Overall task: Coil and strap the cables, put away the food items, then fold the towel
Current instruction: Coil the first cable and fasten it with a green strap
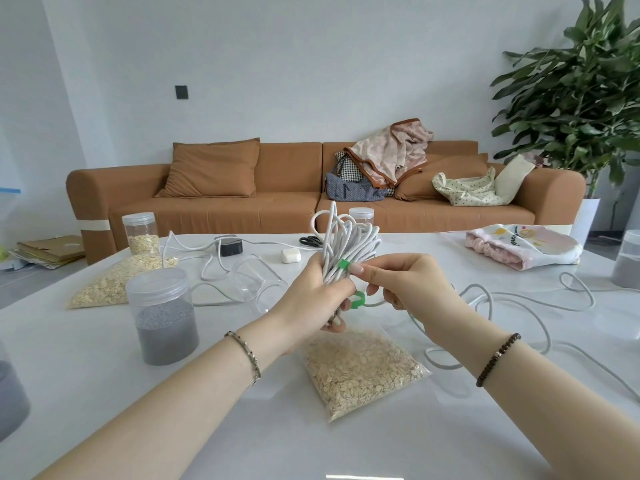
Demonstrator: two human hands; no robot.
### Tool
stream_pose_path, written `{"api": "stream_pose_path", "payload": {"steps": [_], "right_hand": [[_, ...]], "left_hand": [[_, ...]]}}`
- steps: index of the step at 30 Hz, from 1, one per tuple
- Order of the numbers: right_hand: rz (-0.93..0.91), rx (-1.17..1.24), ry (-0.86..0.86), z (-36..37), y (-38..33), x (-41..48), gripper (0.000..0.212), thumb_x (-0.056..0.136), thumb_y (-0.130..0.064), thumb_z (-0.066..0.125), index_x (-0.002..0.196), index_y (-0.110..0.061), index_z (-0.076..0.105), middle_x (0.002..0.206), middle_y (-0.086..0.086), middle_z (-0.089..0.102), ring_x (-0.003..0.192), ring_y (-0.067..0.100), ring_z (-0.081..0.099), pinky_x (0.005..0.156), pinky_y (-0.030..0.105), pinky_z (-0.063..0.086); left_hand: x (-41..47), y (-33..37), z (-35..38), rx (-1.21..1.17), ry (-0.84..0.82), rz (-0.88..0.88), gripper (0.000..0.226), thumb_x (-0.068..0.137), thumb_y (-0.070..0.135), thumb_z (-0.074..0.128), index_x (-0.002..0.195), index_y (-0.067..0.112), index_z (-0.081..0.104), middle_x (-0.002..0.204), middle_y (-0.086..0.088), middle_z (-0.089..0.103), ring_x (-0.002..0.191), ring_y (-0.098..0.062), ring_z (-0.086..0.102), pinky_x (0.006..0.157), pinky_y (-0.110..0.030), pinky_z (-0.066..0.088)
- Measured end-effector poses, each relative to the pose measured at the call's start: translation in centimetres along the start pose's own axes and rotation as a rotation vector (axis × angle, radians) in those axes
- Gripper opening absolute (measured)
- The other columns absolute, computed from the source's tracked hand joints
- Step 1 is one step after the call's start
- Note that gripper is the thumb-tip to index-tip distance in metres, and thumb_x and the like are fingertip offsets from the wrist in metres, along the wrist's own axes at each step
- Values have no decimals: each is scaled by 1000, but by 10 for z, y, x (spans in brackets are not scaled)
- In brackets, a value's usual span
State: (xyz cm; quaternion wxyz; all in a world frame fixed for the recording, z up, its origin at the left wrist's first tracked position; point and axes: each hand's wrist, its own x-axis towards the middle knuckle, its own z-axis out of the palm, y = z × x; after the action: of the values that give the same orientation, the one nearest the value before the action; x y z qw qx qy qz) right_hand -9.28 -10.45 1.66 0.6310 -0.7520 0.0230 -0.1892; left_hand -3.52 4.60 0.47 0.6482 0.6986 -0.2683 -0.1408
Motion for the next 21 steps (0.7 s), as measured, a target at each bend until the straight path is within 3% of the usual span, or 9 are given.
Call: {"api": "stream_pose_path", "payload": {"steps": [3, 6, 11, 15, 18, 21], "right_hand": [[-17, 18, 27, 3, 1, -1, 15, 77, -32, 84, 74, -17, 81, 59, 3, 63, 50, 13, 37, 44, 16, 31], [-13, 41, 43, 3, 1, -2, 19, 77, -32, 84, 77, -14, 81, 61, 5, 62, 48, 12, 36, 44, 16, 31], [0, 55, 44, 5, 1, -3, 17, 79, -32, 83, 75, -15, 81, 62, 5, 61, 49, 12, 36, 45, 16, 32], [-15, 63, 38, 5, 1, -4, 16, 83, -28, 79, 71, -17, 80, 61, 4, 61, 50, 12, 36, 45, 17, 31], [-13, 57, 36, 5, 2, -4, 18, 82, -30, 80, 73, -14, 80, 62, 3, 62, 50, 12, 37, 46, 17, 31], [-20, 62, 4, 3, 0, -3, 16, 84, -28, 79, 77, -14, 81, 65, 4, 66, 50, 13, 38, 46, 17, 32]], "left_hand": [[-1, 2, -1, -66, 5, 35, 12, 98, 26, 53, 110, 23, 53, 96, -8, 51, 72, -17, 52, 50, -27, 43], [0, 2, -1, -76, 31, 41, 40, 103, 49, 46, 122, 15, 51, 92, -4, 52, 67, -13, 54, 50, -28, 45], [-4, 3, -2, -41, 16, 91, 56, 92, 62, 43, 124, 17, 49, 97, -5, 54, 68, -10, 58, 54, -29, 49], [-4, 4, -3, 11, 17, 135, 45, 89, 54, 56, 117, 19, 54, 100, -8, 53, 70, -9, 57, 57, -30, 49], [-4, 2, -3, 7, 24, 150, 27, 102, 42, 49, 113, 18, 55, 97, -7, 51, 66, -7, 57, 55, -29, 48], [-3, 1, -3, -20, 53, 153, 31, 103, 42, 47, 118, 15, 54, 94, -5, 51, 70, -11, 57, 55, -29, 48]]}}
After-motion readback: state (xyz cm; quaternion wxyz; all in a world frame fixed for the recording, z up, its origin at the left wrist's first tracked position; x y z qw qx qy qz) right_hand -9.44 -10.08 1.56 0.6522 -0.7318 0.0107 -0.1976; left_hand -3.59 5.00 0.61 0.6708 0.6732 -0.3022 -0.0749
